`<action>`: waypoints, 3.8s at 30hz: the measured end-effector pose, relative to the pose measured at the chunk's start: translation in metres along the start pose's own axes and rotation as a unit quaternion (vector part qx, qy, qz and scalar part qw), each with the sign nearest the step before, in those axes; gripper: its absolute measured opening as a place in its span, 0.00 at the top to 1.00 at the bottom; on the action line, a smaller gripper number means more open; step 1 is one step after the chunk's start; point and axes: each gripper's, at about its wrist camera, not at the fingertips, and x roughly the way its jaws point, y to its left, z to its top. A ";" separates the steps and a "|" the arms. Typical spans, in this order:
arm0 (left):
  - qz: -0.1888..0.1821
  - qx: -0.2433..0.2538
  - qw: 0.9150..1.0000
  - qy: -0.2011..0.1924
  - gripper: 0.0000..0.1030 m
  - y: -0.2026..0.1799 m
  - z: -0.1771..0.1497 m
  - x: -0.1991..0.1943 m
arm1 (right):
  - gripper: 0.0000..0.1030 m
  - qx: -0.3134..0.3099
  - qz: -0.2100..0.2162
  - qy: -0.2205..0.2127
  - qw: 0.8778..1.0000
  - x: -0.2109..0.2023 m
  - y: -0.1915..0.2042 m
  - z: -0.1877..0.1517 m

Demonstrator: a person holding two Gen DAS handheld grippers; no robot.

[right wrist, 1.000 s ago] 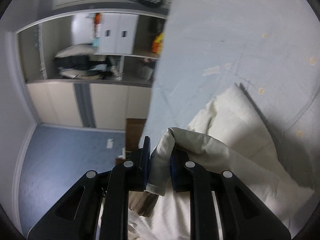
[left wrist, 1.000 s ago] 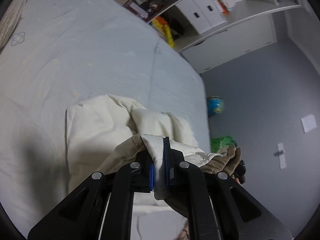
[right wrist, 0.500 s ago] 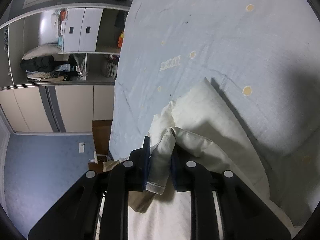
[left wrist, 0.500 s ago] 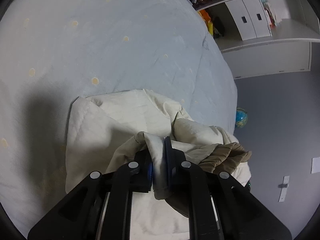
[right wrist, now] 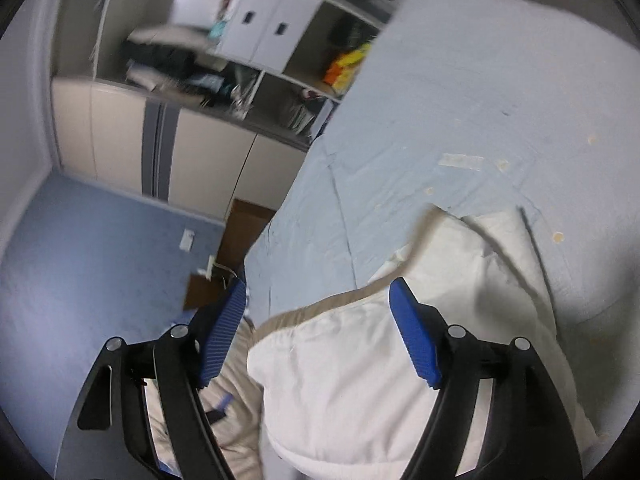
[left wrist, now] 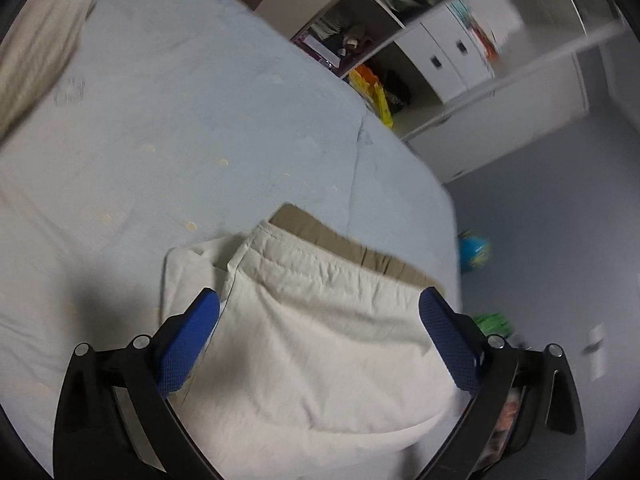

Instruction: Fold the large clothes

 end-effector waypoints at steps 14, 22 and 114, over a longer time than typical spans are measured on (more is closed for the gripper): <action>0.148 0.294 0.944 -0.017 0.07 -0.163 -0.106 0.088 | 0.32 -0.252 -0.216 0.091 0.939 0.058 0.054 -0.107; 0.210 0.269 0.939 0.042 0.28 -0.123 -0.090 0.161 | 0.26 -0.296 -0.271 0.097 0.911 0.114 0.031 -0.117; 0.172 0.216 0.961 -0.032 0.07 0.013 -0.271 -0.066 | 0.23 -0.344 -0.271 0.068 0.897 -0.158 -0.017 -0.254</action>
